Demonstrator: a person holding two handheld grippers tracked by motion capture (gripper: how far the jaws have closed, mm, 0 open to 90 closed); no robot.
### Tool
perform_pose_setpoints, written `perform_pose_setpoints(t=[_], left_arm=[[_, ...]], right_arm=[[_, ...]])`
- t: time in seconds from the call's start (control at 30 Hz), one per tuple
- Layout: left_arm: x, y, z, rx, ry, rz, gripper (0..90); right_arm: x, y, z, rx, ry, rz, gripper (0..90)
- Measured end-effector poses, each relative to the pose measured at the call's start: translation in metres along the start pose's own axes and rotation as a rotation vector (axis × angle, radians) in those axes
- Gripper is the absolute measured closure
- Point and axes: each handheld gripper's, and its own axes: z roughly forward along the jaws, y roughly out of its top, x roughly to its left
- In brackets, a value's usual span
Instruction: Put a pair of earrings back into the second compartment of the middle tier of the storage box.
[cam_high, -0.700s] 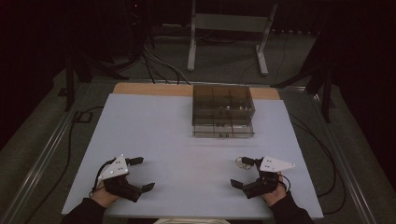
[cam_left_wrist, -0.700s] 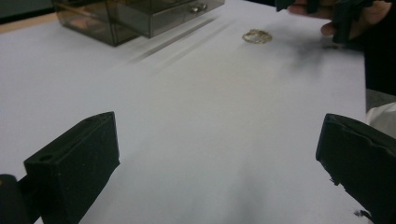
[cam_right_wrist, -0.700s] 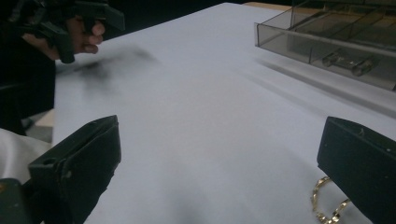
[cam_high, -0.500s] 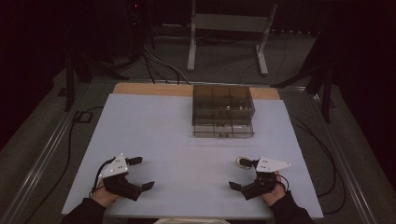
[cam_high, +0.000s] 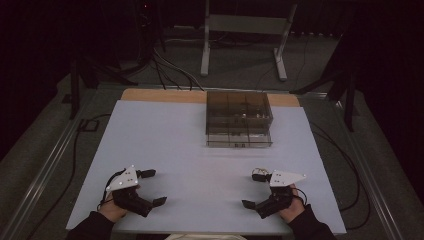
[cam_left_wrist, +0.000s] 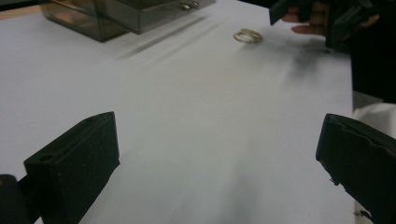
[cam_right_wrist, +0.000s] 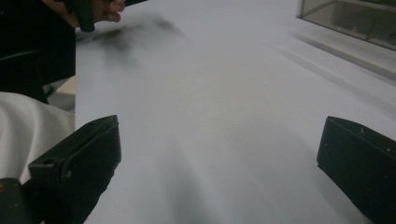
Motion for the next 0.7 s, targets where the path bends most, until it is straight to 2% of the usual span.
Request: perform_pose_setpoints(t=[0.13, 0.33, 0.53, 0.7], left_arm=[[-0.001, 0.002, 0.0, -0.02, -0.008, -0.001, 0.4], [-0.002, 0.002, -0.001, -0.025, 0.004, 0.0, 0.4], [-0.002, 0.002, 0.0, -0.03, -0.002, -0.007, 0.4], [0.0, 0.001, -0.002, -0.037, 0.009, -0.015, 0.4]], right_arm=[[0.008, 0.007, 0.003, 0.013, 0.025, -0.002, 0.0], [0.015, 0.017, 0.001, -0.029, 0.051, 0.002, 0.0], [0.014, 0.03, -0.009, -0.105, 0.03, -0.002, 0.0], [0.011, 0.035, -0.015, -0.11, -0.004, 0.004, 0.0]])
